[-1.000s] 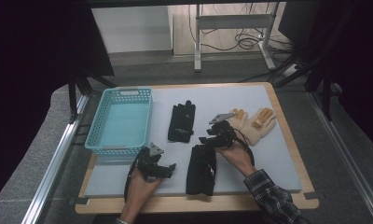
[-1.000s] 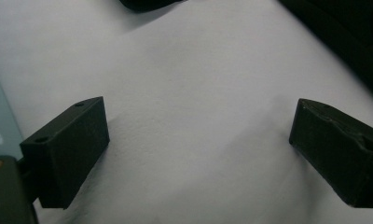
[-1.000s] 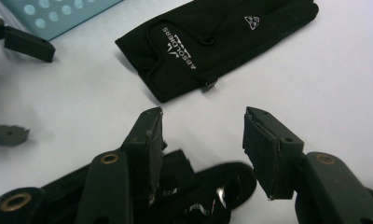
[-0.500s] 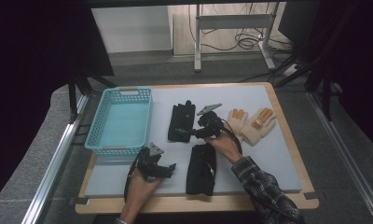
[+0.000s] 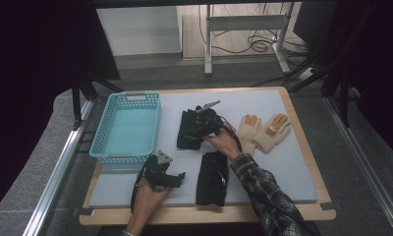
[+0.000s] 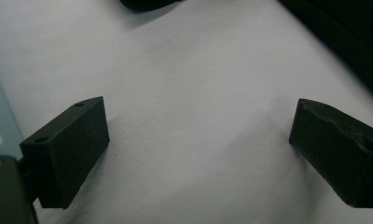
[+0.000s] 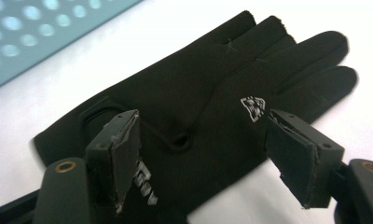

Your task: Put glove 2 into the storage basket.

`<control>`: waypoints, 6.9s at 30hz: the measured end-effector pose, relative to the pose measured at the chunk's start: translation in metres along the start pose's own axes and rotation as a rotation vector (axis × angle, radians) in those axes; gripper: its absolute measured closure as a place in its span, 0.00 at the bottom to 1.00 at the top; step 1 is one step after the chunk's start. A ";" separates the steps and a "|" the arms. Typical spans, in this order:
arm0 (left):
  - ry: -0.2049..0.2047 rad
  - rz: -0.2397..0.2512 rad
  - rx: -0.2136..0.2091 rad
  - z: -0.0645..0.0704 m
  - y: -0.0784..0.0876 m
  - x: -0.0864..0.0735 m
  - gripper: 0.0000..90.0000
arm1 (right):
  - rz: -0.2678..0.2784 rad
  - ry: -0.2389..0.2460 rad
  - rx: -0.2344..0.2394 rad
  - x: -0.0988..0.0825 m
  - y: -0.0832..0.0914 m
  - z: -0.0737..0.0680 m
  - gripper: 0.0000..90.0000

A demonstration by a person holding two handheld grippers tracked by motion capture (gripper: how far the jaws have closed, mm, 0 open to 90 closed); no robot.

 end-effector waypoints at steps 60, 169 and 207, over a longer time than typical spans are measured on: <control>-0.005 -0.005 0.000 0.000 0.000 0.000 0.05 | 0.125 -0.091 0.084 -0.002 0.111 -0.024 0.97; 0.016 0.032 0.016 -0.036 0.037 -0.044 0.02 | 0.094 -0.004 -0.011 -0.149 0.142 -0.048 0.44; 0.000 0.074 -0.064 -0.014 0.059 -0.018 0.08 | 0.061 -0.110 -0.230 -0.201 0.165 0.014 0.23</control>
Point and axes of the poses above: each handheld gripper's, and its own axes: y roughly backward along the jaws, x roughly out of its top, z roughly to its right, the point moved 1 cm from there along -y, roughly forward along the jaws, and after that the axes turned 1 degree about -x, right-handed, at the moved point
